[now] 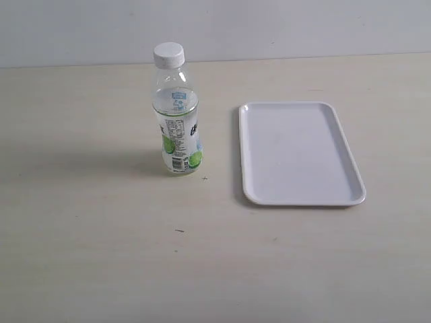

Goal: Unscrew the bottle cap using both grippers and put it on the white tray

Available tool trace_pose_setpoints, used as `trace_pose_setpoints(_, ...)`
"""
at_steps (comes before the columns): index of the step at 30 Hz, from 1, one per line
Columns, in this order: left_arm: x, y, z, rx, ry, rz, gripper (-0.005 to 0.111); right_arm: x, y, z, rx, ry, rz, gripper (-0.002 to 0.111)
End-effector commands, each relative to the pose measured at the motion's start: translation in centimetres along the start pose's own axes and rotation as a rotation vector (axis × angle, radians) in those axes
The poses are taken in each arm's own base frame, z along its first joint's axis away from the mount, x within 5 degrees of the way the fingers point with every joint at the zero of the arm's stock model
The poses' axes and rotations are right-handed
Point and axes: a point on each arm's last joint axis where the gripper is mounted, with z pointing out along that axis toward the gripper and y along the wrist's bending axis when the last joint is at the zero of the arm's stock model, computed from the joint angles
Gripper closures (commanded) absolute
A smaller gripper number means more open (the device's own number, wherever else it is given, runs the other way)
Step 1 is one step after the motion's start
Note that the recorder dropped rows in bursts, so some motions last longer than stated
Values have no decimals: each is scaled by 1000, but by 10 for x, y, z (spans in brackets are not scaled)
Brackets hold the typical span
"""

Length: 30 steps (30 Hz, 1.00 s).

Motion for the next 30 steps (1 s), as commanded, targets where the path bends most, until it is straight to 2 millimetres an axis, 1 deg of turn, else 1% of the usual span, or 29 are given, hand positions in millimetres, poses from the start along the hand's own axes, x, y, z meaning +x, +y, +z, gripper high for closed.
trace_pose_setpoints(1,0,0,0,6,-11,-5,107,0,0,0,-3,-10,4,108)
trace_pose_setpoints(9,0,0,0,6,-11,-5,107,0,0,0,-3,-10,4,108)
trace_pose_setpoints(11,-1,0,0,5,-20,16,107,0,0,0,-3,-10,4,108)
trace_pose_setpoints(12,-2,0,0,4,-35,53,107,0,0,0,-3,-10,4,108)
trace_pose_setpoints(13,-6,0,0,4,-74,78,107,0,0,0,-3,-10,4,108)
trace_pose_setpoints(17,-27,-2,-4,21,-310,3,107,-3,0,0,4,-52,-19,108)
trace_pose_setpoints(19,-36,-2,-8,37,-414,-64,107,-9,0,-1,5,-117,-19,108)
trace_pose_setpoints(20,-38,-2,-9,48,-437,-112,107,-12,-1,-1,6,-148,-19,108)
trace_pose_setpoints(21,-40,-2,-10,92,-456,-296,107,-18,-1,-2,8,-214,-19,108)
trace_pose_setpoints(23,-41,-2,-10,142,-457,-501,107,-24,-1,-4,7,-280,-3,108)
trace_pose_setpoints(24,-42,-2,-11,160,-476,-553,107,-26,-1,-4,2,-300,32,108)
trace_pose_setpoints(25,-47,-1,-14,186,-531,-585,107,-27,-1,-5,-9,-319,101,108)
trace_pose_setpoints(26,-53,-1,-18,208,-607,-579,107,-27,-1,-5,-21,-319,176,108)
trace_pose_setpoints(27,-63,-1,-26,251,-751,-570,107,-27,-1,-4,-29,-311,227,108)
trace_pose_setpoints(28,-73,-1,-38,296,-908,-554,107,-27,-1,-4,-30,-311,234,108)
trace_pose_setpoints(29,-78,-1,-46,322,-1013,-534,107,-27,-1,-4,-30,-311,234,108)
trace_pose_setpoints(30,-87,-1,-59,348,-1149,-495,107,-27,-1,-4,-30,-311,234,108)
